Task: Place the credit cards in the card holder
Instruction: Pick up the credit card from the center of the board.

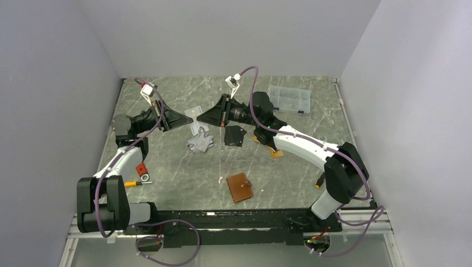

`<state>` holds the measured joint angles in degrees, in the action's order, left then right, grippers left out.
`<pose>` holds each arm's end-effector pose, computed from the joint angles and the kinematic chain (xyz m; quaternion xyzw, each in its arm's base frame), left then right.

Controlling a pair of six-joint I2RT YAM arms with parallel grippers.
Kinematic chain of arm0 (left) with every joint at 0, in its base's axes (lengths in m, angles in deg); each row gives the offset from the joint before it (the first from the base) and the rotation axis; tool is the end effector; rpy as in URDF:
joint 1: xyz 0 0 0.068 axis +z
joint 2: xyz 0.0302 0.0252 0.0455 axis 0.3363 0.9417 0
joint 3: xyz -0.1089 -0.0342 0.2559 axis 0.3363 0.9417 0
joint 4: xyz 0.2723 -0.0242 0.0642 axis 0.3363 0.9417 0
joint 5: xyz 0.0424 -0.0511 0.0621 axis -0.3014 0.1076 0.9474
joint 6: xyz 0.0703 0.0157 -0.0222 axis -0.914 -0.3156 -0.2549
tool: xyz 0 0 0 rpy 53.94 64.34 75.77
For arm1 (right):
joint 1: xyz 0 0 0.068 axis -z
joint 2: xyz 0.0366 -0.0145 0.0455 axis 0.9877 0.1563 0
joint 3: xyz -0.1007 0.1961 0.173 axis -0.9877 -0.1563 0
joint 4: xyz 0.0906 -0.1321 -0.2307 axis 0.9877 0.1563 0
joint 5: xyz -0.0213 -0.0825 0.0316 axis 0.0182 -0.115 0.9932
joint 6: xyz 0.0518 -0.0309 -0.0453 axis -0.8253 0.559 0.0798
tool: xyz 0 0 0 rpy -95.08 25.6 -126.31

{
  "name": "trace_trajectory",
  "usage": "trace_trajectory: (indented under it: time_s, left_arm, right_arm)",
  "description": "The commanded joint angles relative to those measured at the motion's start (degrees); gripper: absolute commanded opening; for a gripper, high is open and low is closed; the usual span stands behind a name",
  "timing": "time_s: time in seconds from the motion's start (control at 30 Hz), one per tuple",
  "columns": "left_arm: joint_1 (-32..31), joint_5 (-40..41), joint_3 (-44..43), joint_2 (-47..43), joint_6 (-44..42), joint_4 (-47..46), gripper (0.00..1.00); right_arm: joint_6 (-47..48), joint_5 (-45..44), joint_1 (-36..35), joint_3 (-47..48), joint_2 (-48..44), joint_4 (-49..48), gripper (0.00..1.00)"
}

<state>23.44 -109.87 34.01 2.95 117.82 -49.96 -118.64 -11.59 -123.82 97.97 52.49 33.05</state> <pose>0.2747 -0.0426 0.3148 0.0947 0.6425 -0.6772 0.3458 0.2840 0.3130 0.3389 -0.1863 0.6514 0.6500 0.3442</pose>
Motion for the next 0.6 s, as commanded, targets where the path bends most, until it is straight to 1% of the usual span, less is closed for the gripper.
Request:
trace_trajectory:
  time_s: [0.0, 0.03, 0.1, 0.13, 0.23, 0.27, 0.33, 0.37, 0.4, 0.43, 0.47, 0.5, 0.53, 0.57]
  left_arm:
    - [-1.20, -2.69, -1.09, 0.21, 0.93, -3.93, 0.01]
    - [-1.31, -2.82, -1.11, 0.25, 1.05, -4.19, 0.00]
    - [-1.36, -2.75, -1.28, 0.28, 1.08, -4.18, 0.01]
    - [-1.33, -2.72, -1.49, 0.43, 1.12, -4.19, 0.00]
    - [-1.34, -2.45, -1.91, 0.76, 1.47, -4.52, 0.01]
    - [-1.37, -2.40, -2.07, 0.80, 1.06, -4.07, 0.05]
    - [-1.41, -2.28, -2.31, 0.30, -1.30, -1.95, 0.22]
    - [-1.45, -2.11, -2.36, -0.35, -4.01, 2.20, 0.29]
    - [-1.70, -1.97, -2.74, -1.48, -9.08, 10.03, 0.38]
    - [-2.35, -1.49, -3.85, -2.99, -17.75, 22.44, 0.45]
    - [-3.22, 0.10, -6.05, -4.68, -31.14, 41.49, 0.51]
    - [-5.68, 3.32, -9.89, -5.55, -46.77, 59.93, 0.54]
    - [-8.75, 7.43, -13.32, -5.27, -60.45, 74.57, 0.55]
    - [-11.78, 10.80, -14.67, -4.68, -67.49, 81.61, 0.55]
  right_arm:
    - [1.82, 0.97, 0.09, 2.92, -0.01, -2.74, 0.17]
    - [1.91, 1.00, 0.05, 2.86, -0.10, -2.52, 0.14]
    - [1.71, 0.93, 0.18, 2.48, -0.30, -2.46, 0.03]
    - [1.51, 0.97, 0.26, 2.20, -0.54, -2.67, 0.00]
    - [1.35, 1.33, 0.39, 1.38, -1.22, -2.62, 0.00]
    - [1.56, 1.39, 0.50, 0.97, -1.64, -2.04, 0.00]
    - [2.27, 0.95, 0.91, -0.48, -3.15, -0.16, 0.00]
    - [2.84, 0.40, 1.15, -2.11, -4.36, 1.44, 0.00]
    - [3.91, -1.10, 1.45, -2.99, -5.67, 4.31, 0.00]
    - [5.64, -3.01, 1.82, -4.83, -7.13, 8.66, 0.00]
    - [7.04, -4.84, 2.16, -6.35, -8.58, 12.53, 0.00]
    - [8.93, -6.74, 2.23, -8.57, -10.59, 16.38, 0.00]
    - [10.04, -10.22, 2.20, -11.15, -12.84, 19.95, 0.00]
    - [10.60, -12.64, 2.12, -14.10, -15.73, 22.76, 0.00]
